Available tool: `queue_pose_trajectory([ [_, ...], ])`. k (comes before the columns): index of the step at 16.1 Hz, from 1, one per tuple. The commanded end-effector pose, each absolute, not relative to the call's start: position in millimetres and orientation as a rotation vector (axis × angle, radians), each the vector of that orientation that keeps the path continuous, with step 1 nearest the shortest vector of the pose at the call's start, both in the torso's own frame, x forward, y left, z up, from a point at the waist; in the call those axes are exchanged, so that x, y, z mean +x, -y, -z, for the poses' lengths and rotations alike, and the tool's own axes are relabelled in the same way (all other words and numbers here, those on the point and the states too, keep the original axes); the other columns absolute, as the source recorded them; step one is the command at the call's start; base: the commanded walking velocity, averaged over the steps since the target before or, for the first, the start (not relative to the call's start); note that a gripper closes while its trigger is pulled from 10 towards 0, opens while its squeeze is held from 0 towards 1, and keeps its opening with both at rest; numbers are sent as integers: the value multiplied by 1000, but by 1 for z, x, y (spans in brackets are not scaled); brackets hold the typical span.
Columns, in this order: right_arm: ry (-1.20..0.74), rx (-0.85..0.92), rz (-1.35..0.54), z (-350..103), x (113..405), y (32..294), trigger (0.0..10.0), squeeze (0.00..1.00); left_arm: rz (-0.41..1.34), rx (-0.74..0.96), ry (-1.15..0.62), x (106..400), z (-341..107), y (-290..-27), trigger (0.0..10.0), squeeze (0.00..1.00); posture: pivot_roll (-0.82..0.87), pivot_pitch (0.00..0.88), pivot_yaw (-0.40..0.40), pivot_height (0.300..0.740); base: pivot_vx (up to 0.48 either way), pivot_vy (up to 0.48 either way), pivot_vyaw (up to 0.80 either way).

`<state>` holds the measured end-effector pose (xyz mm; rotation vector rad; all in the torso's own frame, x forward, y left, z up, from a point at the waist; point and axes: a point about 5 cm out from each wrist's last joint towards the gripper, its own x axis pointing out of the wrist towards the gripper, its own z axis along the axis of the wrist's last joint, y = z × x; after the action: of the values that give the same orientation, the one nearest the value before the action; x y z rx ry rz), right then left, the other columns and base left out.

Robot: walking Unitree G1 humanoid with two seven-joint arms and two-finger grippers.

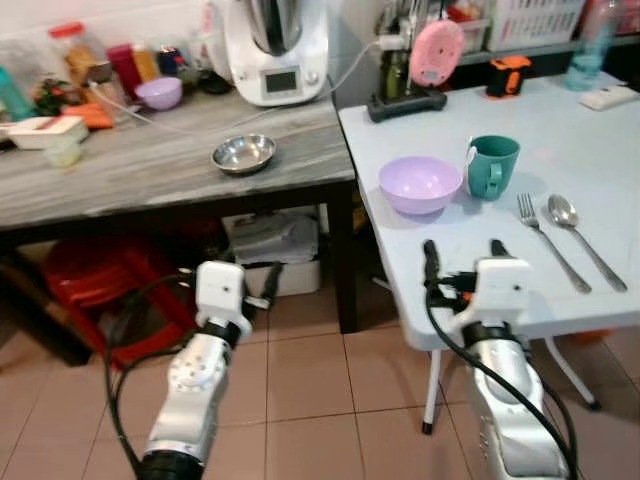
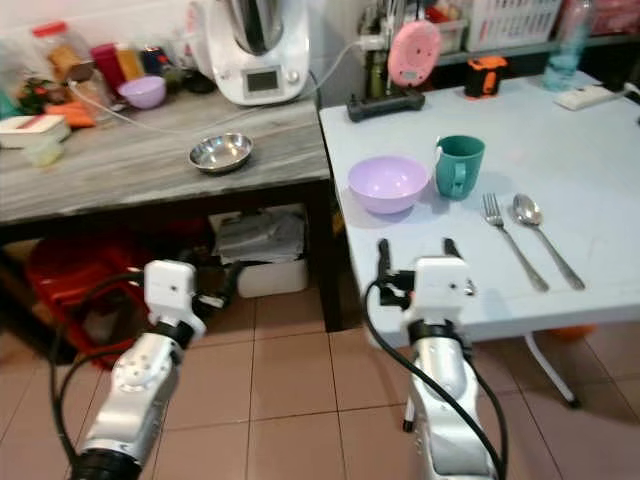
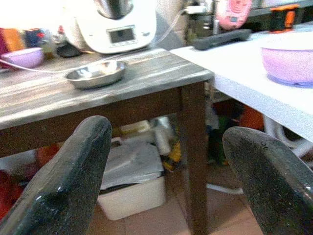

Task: Setting the table

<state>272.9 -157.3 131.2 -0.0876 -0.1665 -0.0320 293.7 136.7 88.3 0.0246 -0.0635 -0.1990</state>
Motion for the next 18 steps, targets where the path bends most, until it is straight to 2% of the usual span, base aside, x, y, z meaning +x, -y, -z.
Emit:
queue_pose_trajectory([
  [1, 147, -88, 37, -126, 272, 160, 10000, 0, 203, 34, 67, 293, -89, -137, 10000, 0, -106, 0, 114, 740, 0, -296, 0],
  [6, 139, -62, 53, -124, 272, 161, 10000, 0, 242, 18, 73, 294, -91, -123, 10000, 0, -86, 0, 103, 740, 0, -294, 0],
  [8, 154, -75, 10, -127, 273, 152, 10000, 0, 237, 15, 68, 292, -90, -125, 10000, 0, -87, 10, 109, 740, 0, -289, 0],
  [16, 141, -63, 26, -124, 268, 153, 10000, 0, 237, 18, 54, 290, -90, -128, 10000, 0, -77, 43, 119, 740, 0, -284, 0],
  [18, 141, -61, 30, -124, 269, 153, 10000, 0, 251, 2, 71, 290, -92, -126, 10000, 0, -78, 44, 122, 740, 0, 0, 0],
])
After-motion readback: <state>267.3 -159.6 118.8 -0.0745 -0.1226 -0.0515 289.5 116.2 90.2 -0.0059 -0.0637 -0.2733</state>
